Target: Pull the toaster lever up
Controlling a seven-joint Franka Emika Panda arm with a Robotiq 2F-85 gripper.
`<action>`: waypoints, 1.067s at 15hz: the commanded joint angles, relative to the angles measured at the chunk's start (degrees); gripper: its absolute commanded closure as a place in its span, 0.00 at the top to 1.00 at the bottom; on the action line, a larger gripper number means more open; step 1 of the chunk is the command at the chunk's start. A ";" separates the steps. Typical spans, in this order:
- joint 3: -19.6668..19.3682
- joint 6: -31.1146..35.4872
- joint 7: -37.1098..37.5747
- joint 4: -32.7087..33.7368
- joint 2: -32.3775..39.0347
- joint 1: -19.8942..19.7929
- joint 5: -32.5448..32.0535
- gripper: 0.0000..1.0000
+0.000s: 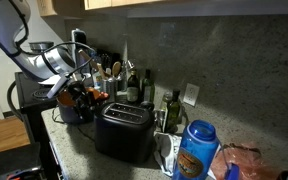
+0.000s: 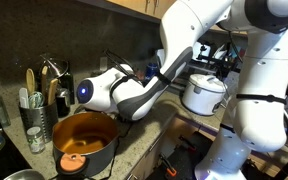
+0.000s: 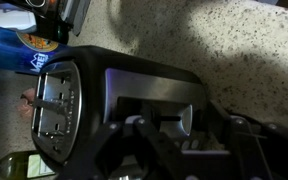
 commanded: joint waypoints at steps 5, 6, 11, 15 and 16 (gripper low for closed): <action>-0.08 -2.26 0.57 -0.22 -0.13 0.02 -1.66 0.04; -0.11 -2.40 0.71 -0.21 -0.12 -0.04 -1.90 0.04; -0.36 -2.15 0.91 -0.16 0.23 -0.38 -2.29 0.07; -0.86 -1.08 0.69 -0.38 0.95 -0.99 -2.46 0.05; -1.02 -0.67 0.67 -0.50 1.17 -1.16 -2.67 0.06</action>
